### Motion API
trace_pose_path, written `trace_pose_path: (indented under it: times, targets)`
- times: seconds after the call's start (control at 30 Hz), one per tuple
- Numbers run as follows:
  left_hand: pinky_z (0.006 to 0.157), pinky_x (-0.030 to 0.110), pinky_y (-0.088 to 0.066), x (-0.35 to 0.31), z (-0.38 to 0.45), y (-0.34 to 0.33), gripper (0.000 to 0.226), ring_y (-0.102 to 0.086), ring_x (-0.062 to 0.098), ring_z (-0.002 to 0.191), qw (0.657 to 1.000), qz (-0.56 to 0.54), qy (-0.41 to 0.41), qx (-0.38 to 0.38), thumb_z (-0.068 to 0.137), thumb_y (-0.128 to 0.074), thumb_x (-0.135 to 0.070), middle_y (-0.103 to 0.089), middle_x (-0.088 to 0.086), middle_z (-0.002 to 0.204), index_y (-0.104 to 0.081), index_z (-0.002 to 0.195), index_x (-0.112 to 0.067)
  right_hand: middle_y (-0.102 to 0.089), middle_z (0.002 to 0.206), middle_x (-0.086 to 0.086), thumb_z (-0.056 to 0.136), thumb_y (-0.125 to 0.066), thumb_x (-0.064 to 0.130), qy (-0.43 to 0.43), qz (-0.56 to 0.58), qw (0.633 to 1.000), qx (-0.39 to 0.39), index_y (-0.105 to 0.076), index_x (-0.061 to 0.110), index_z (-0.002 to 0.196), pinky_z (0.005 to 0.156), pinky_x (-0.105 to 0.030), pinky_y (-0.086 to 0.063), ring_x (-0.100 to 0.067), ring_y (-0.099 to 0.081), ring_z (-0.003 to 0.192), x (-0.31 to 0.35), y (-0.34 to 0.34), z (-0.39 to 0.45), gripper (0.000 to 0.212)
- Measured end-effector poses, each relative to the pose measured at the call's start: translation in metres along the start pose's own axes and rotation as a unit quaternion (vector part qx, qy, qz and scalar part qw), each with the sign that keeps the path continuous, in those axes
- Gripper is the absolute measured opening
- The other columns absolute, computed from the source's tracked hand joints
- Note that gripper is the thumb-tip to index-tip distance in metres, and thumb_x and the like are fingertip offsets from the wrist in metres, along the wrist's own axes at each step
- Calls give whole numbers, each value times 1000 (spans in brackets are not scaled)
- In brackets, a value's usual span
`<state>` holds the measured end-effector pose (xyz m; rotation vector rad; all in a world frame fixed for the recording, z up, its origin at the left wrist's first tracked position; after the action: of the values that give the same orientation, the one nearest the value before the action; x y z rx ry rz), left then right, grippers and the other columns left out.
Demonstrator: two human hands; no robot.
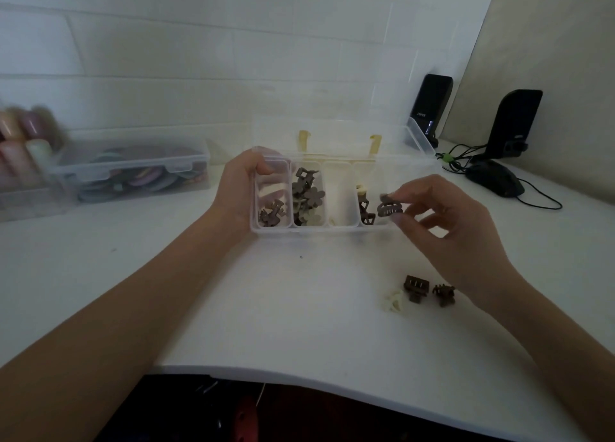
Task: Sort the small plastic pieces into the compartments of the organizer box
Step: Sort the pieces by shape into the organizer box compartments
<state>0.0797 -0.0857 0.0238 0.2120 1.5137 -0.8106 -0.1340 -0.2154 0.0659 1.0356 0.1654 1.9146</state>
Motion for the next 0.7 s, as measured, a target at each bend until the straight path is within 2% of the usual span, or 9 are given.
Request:
trace_pose_path:
  times: [0.1,0.23,0.33,0.43,0.5,0.6,0.63,0.7]
  targets:
    - [82,37,-45,-2,0,0,22,-58,20,77,1000,0,-12,-1,53,-46,-12,-64,3,77,-56,72,-15,-69,93,15,82,-68,5,6,-13,1000,-21,-61,18,87,65,-23,-51,-10,-64,78,2,1,0,16]
    - [74,33,-47,-3,1,-1,22,-60,18,71,1000,-15,-14,12,52,-44,-10,-63,2,73,-57,69,-15,-68,102,17,83,-66,5,16,-43,998,-51,-64,18,84,66,-25,-49,-9,-65,87,2,6,2,14]
    - [73,33,-47,-4,1,-2,22,-60,17,69,999,-20,-16,23,51,-43,-8,-61,3,74,-57,68,-14,-68,99,22,83,-65,6,6,-48,996,-71,-62,20,86,66,-27,-49,-11,-64,83,-1,10,3,15]
    - [65,27,-50,-8,0,-5,23,-62,14,64,999,-10,-30,39,50,-42,-8,-60,1,70,-55,68,-14,-68,97,20,82,-68,11,9,-35,996,-85,-60,21,90,64,-30,-50,-13,-63,78,0,12,1,15]
    - [63,26,-50,-9,1,-5,22,-61,14,63,998,-16,-32,44,51,-42,-8,-61,1,68,-56,66,-14,-69,95,19,80,-70,18,21,-32,996,-76,-59,27,88,62,-31,-50,-13,-62,78,6,7,1,16]
    - [67,30,-49,-6,1,-2,22,-60,15,66,998,-15,-25,51,54,-42,-9,-61,0,69,-61,61,-17,-67,97,20,78,-67,26,78,-64,995,-28,-57,34,86,71,-16,-47,-6,-60,84,26,-10,3,15]
    - [68,30,-49,-5,2,-2,22,-60,15,66,998,-13,-24,54,55,-42,-9,-62,0,70,-61,61,-17,-67,96,19,79,-66,26,108,-80,991,-13,-60,30,87,74,-17,-47,-6,-60,87,33,-15,5,11]
    - [68,30,-49,-5,2,-1,21,-61,15,65,998,-16,-27,55,57,-42,-9,-62,0,70,-60,64,-16,-70,95,12,81,-64,25,164,-124,979,8,-62,22,87,76,-30,-50,-14,-62,87,41,-24,9,7]
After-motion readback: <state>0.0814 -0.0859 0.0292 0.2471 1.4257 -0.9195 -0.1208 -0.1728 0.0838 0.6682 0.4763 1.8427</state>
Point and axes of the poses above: each hand's wrist, its own z-axis towards the middle knuckle, its own y-axis out of the back of the hand, x = y × z, the point moved 7 cm from there along z, towards the middle knuckle
